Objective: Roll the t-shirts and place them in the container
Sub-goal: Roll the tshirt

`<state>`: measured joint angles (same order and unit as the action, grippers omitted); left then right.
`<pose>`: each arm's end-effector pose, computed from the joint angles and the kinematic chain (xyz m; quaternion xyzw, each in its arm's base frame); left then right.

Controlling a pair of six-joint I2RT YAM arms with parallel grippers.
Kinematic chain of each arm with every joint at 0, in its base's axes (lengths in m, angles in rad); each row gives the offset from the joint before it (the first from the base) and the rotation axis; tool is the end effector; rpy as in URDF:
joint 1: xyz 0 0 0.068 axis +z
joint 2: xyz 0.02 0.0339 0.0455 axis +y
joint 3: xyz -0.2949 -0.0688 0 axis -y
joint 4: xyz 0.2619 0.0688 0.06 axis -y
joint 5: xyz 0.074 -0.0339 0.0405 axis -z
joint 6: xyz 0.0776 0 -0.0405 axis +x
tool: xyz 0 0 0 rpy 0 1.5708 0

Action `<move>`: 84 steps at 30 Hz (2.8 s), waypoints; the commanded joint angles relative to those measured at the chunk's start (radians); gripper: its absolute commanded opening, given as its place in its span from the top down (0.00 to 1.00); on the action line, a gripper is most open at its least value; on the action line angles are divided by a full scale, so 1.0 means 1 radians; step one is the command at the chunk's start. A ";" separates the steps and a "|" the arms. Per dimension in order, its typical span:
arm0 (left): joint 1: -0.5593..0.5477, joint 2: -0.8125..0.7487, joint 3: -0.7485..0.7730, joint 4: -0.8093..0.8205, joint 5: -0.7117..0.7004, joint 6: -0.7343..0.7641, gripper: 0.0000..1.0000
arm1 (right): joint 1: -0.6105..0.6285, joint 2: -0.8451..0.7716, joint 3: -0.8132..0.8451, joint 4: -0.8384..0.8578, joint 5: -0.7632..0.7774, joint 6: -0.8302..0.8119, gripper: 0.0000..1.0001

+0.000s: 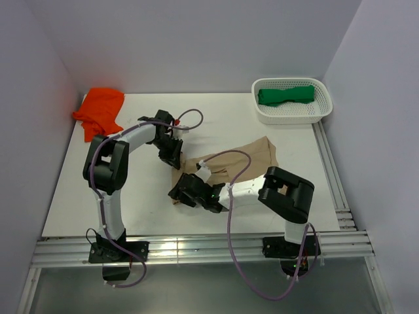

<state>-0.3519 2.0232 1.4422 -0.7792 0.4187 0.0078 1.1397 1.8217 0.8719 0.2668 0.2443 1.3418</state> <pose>0.3938 -0.1782 0.1434 0.1955 0.9532 -0.2212 0.0659 0.1885 0.3648 0.1268 0.1425 0.8865 0.3676 0.2422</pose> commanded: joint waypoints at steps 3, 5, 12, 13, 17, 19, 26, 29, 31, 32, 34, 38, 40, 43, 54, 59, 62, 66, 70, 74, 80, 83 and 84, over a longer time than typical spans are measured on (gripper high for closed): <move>-0.028 -0.037 0.027 -0.048 -0.170 0.041 0.89 | 0.077 -0.032 0.186 -0.519 0.225 -0.067 0.37; -0.038 -0.037 0.032 -0.061 -0.184 0.041 0.90 | 0.107 -0.019 0.286 -0.656 0.292 -0.079 0.37; -0.059 -0.035 0.055 -0.092 -0.218 0.044 0.90 | 0.137 0.091 0.556 -0.916 0.440 -0.130 0.41; -0.061 -0.035 0.057 -0.094 -0.224 0.044 0.89 | 0.137 0.105 0.597 -0.931 0.449 -0.141 0.41; -0.070 -0.031 0.069 -0.107 -0.228 0.038 0.89 | 0.135 0.189 0.694 -0.946 0.501 -0.200 0.46; -0.071 -0.026 0.073 -0.114 -0.232 0.037 0.89 | 0.135 0.240 0.746 -0.954 0.519 -0.216 0.47; -0.081 -0.014 0.084 -0.121 -0.247 0.035 0.89 | 0.132 0.326 0.808 -0.989 0.510 -0.228 0.48; -0.079 -0.011 0.086 -0.121 -0.248 0.034 0.87 | 0.134 0.329 0.785 -1.002 0.478 -0.210 0.48; -0.081 -0.006 0.089 -0.121 -0.247 0.031 0.85 | 0.134 0.329 0.760 -1.002 0.461 -0.199 0.48; -0.079 -0.003 0.090 -0.121 -0.244 0.029 0.84 | 0.135 0.333 0.754 -1.006 0.455 -0.190 0.48; -0.081 0.000 0.096 -0.123 -0.241 0.026 0.80 | 0.140 0.338 0.743 -1.031 0.440 -0.165 0.48; -0.079 0.009 0.109 -0.127 -0.229 0.021 0.70 | 0.146 0.361 0.737 -1.049 0.405 -0.153 0.50; -0.081 0.020 0.122 -0.134 -0.212 0.018 0.63 | 0.147 0.373 0.736 -1.058 0.388 -0.148 0.53; -0.081 0.029 0.141 -0.138 -0.181 0.014 0.53 | 0.147 0.383 0.734 -1.051 0.374 -0.155 0.61; 0.030 0.034 0.334 -0.221 0.090 0.034 0.34 | 0.088 0.162 0.359 -0.545 0.161 -0.216 0.84; 0.126 -0.007 0.273 -0.189 0.227 0.078 0.33 | 0.012 0.044 0.078 0.003 -0.048 -0.182 0.83; 0.160 -0.052 0.167 -0.146 0.290 0.099 0.32 | -0.021 0.036 -0.052 0.214 -0.129 -0.133 0.83; 0.182 -0.073 0.029 -0.024 0.338 0.104 0.32 | -0.060 0.091 -0.161 0.586 -0.237 -0.041 0.83; 0.185 -0.093 -0.087 0.085 0.339 0.095 0.32 | -0.075 0.172 -0.192 0.727 -0.284 0.028 0.83; 0.185 -0.089 -0.155 0.153 0.313 0.069 0.33 | -0.078 0.199 -0.205 0.767 -0.295 0.051 0.83; 0.183 -0.109 -0.181 0.209 0.217 0.003 0.48 | -0.077 0.151 -0.220 0.678 -0.264 0.036 0.81; 0.163 -0.122 -0.166 0.184 0.126 0.001 0.62 | -0.066 0.099 -0.174 0.476 -0.199 -0.022 0.70; 0.148 -0.124 -0.164 0.175 0.086 0.001 0.70 | -0.055 0.064 -0.151 0.337 -0.145 -0.061 0.63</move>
<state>-0.1810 1.9583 1.2640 -0.6479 0.6292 0.0135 1.0611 1.9667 0.6773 0.8833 0.0200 1.3621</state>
